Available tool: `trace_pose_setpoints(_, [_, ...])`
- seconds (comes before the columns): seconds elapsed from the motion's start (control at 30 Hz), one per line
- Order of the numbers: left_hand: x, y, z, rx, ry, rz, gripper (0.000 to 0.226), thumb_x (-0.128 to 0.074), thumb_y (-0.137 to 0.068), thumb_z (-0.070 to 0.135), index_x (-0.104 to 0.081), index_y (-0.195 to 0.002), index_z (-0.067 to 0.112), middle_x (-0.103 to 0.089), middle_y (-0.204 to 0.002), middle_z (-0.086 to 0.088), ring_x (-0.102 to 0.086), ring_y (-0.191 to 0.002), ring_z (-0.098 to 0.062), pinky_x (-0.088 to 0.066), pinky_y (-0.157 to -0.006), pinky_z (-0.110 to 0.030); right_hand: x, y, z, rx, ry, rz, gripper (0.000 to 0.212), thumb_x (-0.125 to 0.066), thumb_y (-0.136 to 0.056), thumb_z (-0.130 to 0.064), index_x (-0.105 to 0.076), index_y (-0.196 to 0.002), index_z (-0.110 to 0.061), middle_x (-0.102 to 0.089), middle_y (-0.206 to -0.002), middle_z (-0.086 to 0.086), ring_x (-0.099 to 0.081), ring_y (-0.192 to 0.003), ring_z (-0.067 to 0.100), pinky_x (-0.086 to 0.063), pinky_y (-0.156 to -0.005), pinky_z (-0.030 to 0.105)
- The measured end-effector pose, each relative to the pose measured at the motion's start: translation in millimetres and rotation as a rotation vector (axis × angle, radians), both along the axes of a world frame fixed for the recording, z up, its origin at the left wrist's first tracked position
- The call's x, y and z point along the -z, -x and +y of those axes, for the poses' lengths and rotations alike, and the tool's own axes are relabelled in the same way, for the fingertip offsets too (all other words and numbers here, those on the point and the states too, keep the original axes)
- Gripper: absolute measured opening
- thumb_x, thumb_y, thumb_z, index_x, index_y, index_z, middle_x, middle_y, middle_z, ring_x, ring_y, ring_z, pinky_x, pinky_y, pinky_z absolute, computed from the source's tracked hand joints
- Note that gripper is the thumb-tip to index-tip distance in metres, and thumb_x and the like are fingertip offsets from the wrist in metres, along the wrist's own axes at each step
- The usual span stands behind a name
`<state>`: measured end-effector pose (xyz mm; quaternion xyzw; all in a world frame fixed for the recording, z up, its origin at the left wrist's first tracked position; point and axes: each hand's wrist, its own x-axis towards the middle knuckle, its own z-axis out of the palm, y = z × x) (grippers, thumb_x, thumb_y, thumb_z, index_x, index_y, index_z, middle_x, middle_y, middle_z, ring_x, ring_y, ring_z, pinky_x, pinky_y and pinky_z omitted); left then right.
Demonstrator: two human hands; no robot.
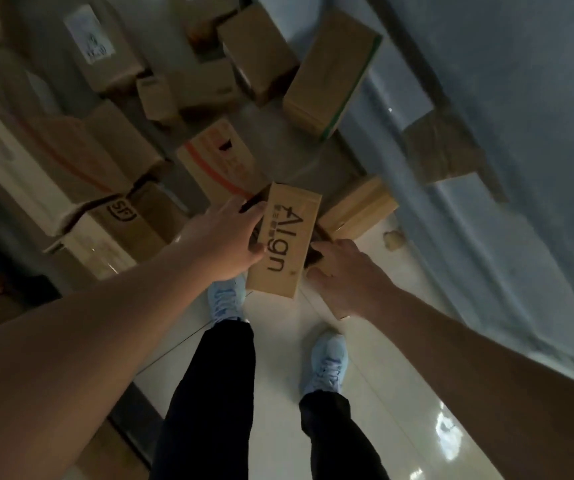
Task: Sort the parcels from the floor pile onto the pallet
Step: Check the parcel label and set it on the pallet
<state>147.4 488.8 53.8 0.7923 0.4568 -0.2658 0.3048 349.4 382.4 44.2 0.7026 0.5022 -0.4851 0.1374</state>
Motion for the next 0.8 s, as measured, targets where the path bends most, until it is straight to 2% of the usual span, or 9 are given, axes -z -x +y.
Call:
trace_pose_setpoints(0.1, [66,6,4,0.019,0.042,0.014,0.071,-0.055,-0.098,0.057,-0.022,-0.155,0.032,-0.038,-0.154,-0.007,-0.05,-0.131,-0.033,-0.052,-0.097,-0.049,58,12,6,0.071,0.012,0.073,0.055,-0.046,-0.099,-0.053,-0.04,-0.153,-0.042,-0.048,-0.15,0.002,-0.056,-0.127,0.029,-0.055,-0.1,0.051])
trace_pose_setpoints(0.2, [116,12,1,0.004,0.083,0.004,0.065,-0.056,-0.1,0.05,-0.03,-0.153,0.022,-0.045,-0.147,-0.009,-0.056,-0.123,-0.031,-0.05,-0.088,-0.044,105,24,8,0.166,0.028,0.144,0.052,-0.052,-0.101,-0.046,-0.043,-0.152,-0.038,-0.042,-0.153,0.001,-0.054,-0.129,0.026,-0.055,-0.102,0.048])
trace_pose_setpoints(0.27, [138,14,-3,-0.015,0.109,-0.001,0.066,-0.058,-0.099,0.045,-0.032,-0.152,0.017,-0.046,-0.146,-0.012,-0.056,-0.123,-0.033,-0.05,-0.093,-0.045,129,29,6,0.259,0.035,0.186,0.049,-0.055,-0.102,-0.042,-0.048,-0.15,-0.034,-0.04,-0.154,0.002,-0.056,-0.124,0.02,-0.058,-0.09,0.034])
trace_pose_setpoints(0.33, [156,16,-8,-0.047,0.141,-0.016,0.07,-0.06,-0.098,0.042,-0.029,-0.155,0.015,-0.045,-0.149,-0.014,-0.052,-0.129,-0.035,-0.048,-0.103,-0.049,147,33,2,0.318,0.006,0.197,0.044,-0.059,-0.101,-0.04,-0.053,-0.144,-0.033,-0.036,-0.154,-0.002,-0.052,-0.116,0.01,-0.048,-0.077,0.016])
trace_pose_setpoints(0.43, [175,17,-16,-0.193,0.252,-0.114,0.065,-0.064,-0.096,0.039,-0.036,-0.151,0.019,-0.054,-0.14,-0.009,-0.057,-0.123,-0.032,-0.049,-0.101,-0.049,164,37,-1,0.487,-0.026,0.189,0.037,-0.066,-0.097,-0.032,-0.059,-0.132,-0.033,-0.034,-0.153,0.002,-0.047,-0.126,0.021,-0.045,-0.093,0.028])
trace_pose_setpoints(0.53, [189,14,-25,-0.399,0.36,-0.201,0.044,-0.066,-0.095,0.038,-0.049,-0.135,0.028,-0.063,-0.108,0.01,-0.064,-0.101,-0.018,-0.049,-0.074,-0.031,170,34,7,0.662,-0.025,0.192,0.029,-0.068,-0.092,-0.024,-0.06,-0.119,-0.033,-0.04,-0.149,0.003,-0.054,-0.122,0.027,-0.054,-0.1,0.046])
trace_pose_setpoints(0.63, [200,8,-34,-0.56,0.467,-0.241,0.034,-0.062,-0.098,0.032,-0.053,-0.131,0.037,-0.063,-0.107,0.01,-0.061,-0.096,-0.012,-0.042,-0.069,-0.026,172,30,11,0.793,-0.013,0.257,0.023,-0.065,-0.097,-0.025,-0.058,-0.116,-0.035,-0.062,-0.131,0.001,-0.066,-0.107,0.021,-0.059,-0.083,0.042])
trace_pose_setpoints(0.7, [201,5,-40,-0.659,0.512,-0.272,0.03,-0.058,-0.1,0.023,-0.057,-0.126,0.037,-0.066,-0.105,0.005,-0.063,-0.092,-0.013,-0.043,-0.067,-0.027,170,30,9,0.912,0.015,0.343,0.022,-0.064,-0.098,-0.02,-0.055,-0.113,-0.034,-0.064,-0.124,-0.003,-0.066,-0.102,0.014,-0.053,-0.069,0.028])
trace_pose_setpoints(0.8, [189,8,-45,-0.778,0.515,-0.288,0.032,-0.054,-0.097,0.012,-0.059,-0.123,0.029,-0.067,-0.103,-0.001,-0.064,-0.095,-0.02,-0.05,-0.07,-0.036,158,35,5,0.983,0.009,0.393,0.029,-0.062,-0.097,-0.018,-0.051,-0.12,-0.032,-0.064,-0.121,-0.002,-0.066,-0.103,0.015,-0.05,-0.063,0.023])
